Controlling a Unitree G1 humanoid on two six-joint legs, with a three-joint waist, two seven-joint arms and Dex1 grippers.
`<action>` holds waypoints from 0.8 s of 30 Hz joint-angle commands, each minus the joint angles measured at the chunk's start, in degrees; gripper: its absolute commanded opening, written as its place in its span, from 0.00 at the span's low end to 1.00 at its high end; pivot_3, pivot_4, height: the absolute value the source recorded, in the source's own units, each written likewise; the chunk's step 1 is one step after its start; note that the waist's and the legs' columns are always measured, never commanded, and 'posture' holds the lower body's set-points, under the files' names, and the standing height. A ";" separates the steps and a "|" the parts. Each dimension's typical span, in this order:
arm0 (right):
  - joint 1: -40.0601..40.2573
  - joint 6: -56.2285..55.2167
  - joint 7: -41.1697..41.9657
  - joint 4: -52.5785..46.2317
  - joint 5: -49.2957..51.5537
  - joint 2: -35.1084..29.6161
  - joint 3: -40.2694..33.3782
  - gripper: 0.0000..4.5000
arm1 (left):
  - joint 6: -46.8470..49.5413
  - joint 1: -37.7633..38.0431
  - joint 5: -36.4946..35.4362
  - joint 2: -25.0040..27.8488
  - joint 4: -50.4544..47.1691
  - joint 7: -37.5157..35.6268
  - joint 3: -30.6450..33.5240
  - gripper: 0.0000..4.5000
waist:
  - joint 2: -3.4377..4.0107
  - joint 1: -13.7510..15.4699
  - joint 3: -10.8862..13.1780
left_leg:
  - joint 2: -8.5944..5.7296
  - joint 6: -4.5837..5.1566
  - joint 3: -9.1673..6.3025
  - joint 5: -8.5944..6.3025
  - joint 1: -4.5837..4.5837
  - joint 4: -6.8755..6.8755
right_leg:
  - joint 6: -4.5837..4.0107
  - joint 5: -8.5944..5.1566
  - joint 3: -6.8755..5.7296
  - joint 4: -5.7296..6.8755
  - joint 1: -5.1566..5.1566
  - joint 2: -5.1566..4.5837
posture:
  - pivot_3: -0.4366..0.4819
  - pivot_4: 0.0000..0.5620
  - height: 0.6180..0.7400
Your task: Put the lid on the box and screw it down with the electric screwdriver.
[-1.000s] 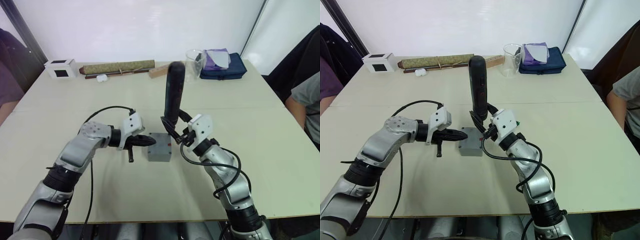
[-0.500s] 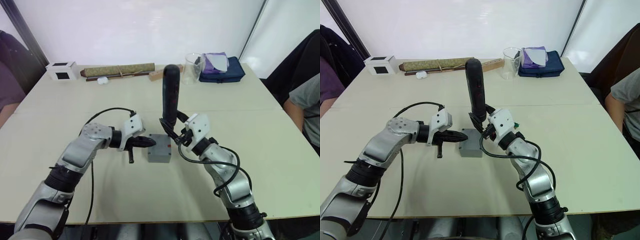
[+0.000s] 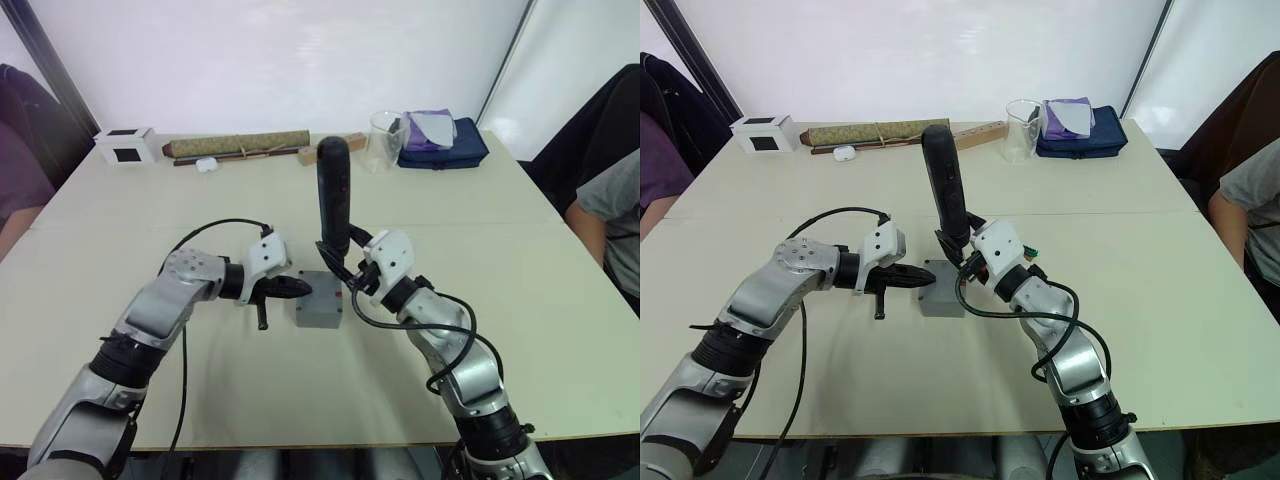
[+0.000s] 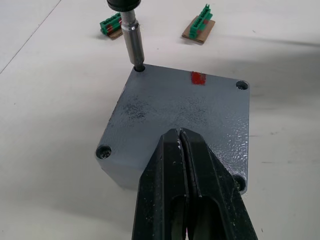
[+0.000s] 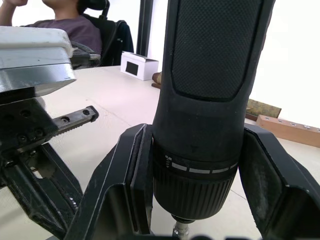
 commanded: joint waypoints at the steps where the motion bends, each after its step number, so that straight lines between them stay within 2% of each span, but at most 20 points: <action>1: 2.75 5.17 0.05 4.53 -1.14 -1.03 0.75 0.47 | 1.01 1.35 1.39 0.62 0.41 -0.31 -1.49 0.00 | -0.01 0.01 -0.04 | 0.00 0.00 0.00 0.00 0.00 -0.01 | 0.00 0.00 0.00 -0.01 0.00 0.00 | 0.48 0.27 1.00; 24: 2.35 5.18 0.44 4.17 -0.85 -1.50 0.19 0.47 | 0.46 0.98 1.68 -0.01 1.61 -0.07 -1.43 0.00 | -0.03 0.04 -0.05 | 0.14 0.00 -0.09 -0.02 0.01 -0.08 | -0.02 -0.07 0.00 -0.15 -0.18 -0.10 | 0.48 0.27 1.00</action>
